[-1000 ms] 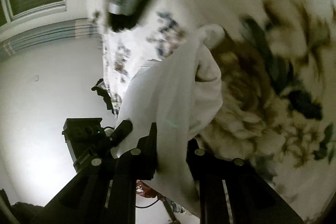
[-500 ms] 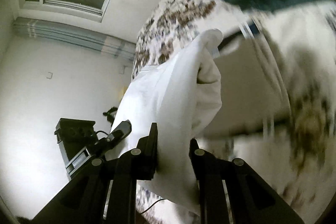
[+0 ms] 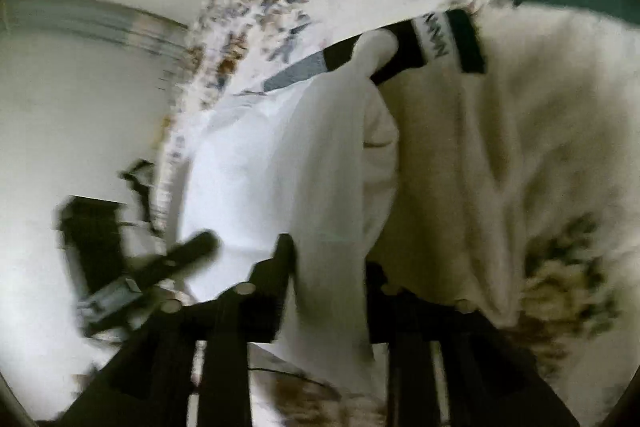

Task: Fold small clothes
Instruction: 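Lower the folded shirt onto the striped stack and open both grippers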

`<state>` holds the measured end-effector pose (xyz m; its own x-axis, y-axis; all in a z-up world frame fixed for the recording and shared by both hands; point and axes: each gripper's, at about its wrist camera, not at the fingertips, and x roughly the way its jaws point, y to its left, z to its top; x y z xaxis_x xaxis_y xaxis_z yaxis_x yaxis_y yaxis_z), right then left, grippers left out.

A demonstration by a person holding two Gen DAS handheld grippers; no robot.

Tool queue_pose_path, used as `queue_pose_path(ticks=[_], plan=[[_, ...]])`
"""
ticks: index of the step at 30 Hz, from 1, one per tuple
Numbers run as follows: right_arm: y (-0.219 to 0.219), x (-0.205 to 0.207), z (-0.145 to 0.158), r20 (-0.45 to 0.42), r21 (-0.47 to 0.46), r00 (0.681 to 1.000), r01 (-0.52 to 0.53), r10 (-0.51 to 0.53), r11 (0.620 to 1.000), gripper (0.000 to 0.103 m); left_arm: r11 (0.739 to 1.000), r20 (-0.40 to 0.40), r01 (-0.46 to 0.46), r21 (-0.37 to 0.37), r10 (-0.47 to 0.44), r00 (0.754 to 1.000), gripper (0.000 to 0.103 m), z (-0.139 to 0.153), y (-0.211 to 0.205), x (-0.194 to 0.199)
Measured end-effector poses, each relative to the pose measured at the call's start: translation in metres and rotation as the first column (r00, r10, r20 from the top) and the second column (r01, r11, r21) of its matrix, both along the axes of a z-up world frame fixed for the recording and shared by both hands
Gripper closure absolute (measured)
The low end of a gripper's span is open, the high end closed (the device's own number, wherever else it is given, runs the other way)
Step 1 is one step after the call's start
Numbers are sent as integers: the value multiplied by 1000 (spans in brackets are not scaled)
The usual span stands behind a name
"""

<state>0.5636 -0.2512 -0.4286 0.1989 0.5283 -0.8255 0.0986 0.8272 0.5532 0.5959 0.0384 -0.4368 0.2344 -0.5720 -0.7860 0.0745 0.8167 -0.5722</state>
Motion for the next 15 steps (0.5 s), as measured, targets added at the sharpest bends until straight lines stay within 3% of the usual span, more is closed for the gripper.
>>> queue_pose_path(ticks=[1, 2, 3, 5, 6, 7, 8, 12, 15], plan=[[3, -2, 3, 4, -63, 1000, -7, 8, 998, 55, 995, 24, -16, 103, 13, 1000, 41, 5, -1, -8], [5, -6, 8, 16, -141, 1000, -10, 12, 990, 50, 985, 46, -33, 167, 25, 999, 35, 10, 0, -13], [7, -13, 14, 24, -213, 1000, -1, 6, 977, 42, 972, 77, -54, 231, 37, 996, 35, 17, 0, -19], [13, -23, 22, 31, -326, 1000, 9, 1, 945, 37, 951, 131, -85, 296, 48, 990, 35, 27, -1, -30], [16, -31, 26, 33, -394, 999, 17, -4, 919, 26, 932, 168, -102, 349, 46, 985, 34, 34, -4, -38], [20, -37, 30, 34, -452, 999, 21, -6, 892, 9, 921, 180, -104, 375, 38, 983, 14, 36, -7, -39], [26, -46, 34, 33, -511, 999, 23, -7, 859, 2, 904, 191, -101, 416, 22, 981, 0, 40, -11, -45], [35, -76, 58, 63, -615, 997, 70, -39, 785, 0, 854, 228, -120, 505, 2, 974, 0, 61, -20, -69], [34, -108, 92, 113, -656, 991, 127, -69, 744, 0, 844, 256, -136, 519, -1, 967, 0, 86, -24, -91]])
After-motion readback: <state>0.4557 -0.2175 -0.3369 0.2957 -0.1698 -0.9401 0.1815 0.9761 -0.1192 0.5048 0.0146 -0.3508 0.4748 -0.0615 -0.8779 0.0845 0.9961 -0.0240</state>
